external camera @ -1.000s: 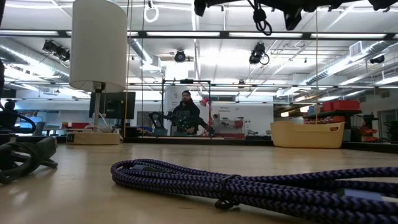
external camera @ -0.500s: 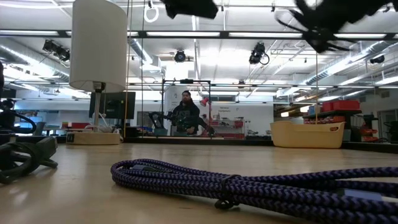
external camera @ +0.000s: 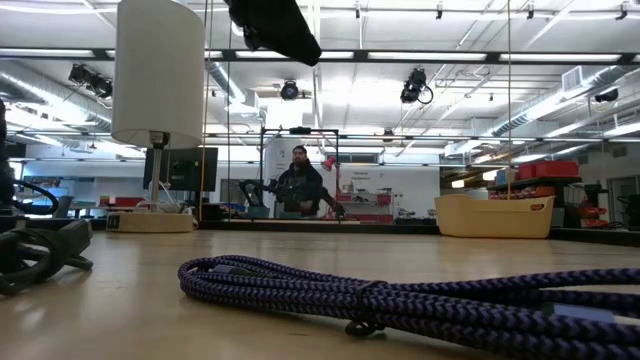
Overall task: Pick & Place USB Port
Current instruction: Put the black USB cable into the gray bin
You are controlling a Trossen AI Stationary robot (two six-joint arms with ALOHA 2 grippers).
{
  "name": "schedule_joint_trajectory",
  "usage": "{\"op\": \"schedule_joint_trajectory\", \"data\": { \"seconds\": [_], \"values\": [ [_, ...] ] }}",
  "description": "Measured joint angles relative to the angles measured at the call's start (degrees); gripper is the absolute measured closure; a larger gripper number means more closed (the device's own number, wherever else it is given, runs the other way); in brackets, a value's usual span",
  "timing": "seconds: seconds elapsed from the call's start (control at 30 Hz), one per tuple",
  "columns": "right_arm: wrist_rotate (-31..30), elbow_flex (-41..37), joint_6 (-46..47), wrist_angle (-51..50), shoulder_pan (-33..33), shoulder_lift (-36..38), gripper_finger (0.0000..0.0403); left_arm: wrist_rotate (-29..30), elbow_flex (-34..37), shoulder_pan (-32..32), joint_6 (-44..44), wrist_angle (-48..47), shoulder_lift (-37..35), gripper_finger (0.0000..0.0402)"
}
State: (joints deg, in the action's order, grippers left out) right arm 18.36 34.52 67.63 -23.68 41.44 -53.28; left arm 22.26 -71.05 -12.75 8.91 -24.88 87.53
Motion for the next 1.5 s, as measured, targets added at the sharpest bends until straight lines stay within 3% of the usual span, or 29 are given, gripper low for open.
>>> {"op": "schedule_joint_trajectory", "data": {
  "seconds": [0.17, 0.33, 1.1, 1.2, 1.4, 1.5],
  "values": [
    [-8.19, 0.0, 7.12, 0.01, 9.45, -2.47, 0.0403, 0.0, 0.0, -0.02, 1.0, -0.33, 0.0, 0.0287],
    [-9.87, 0.0, 11.34, 0.19, 14.36, -3.89, 0.0403, 0.0, 0.0, -0.02, 1.05, -0.31, 0.0, 0.0287],
    [-12.61, 0.0, 10.7, 0.48, 15.45, -3.91, 0.0338, -0.26, 0.0, -0.02, 1.0, -0.33, 0.07, 0.0287],
    [-13.87, -0.02, 6.26, 1.38, 14.4, -3.91, 0.0338, -3.83, 0.0, -0.02, 1.03, -0.33, 0.07, 0.0287],
    [-14.91, -0.02, -6.95, 10.71, 8.8, -3.86, 0.0348, -20.36, 0.0, -1.28, 1.78, -1.5, 0.07, 0.0287],
    [-14.94, -0.02, -13.26, 15.2, 5.87, -3.84, 0.0354, -25.45, 0.0, -3.16, 4.49, -5.03, 0.07, 0.0287]
  ]
}}
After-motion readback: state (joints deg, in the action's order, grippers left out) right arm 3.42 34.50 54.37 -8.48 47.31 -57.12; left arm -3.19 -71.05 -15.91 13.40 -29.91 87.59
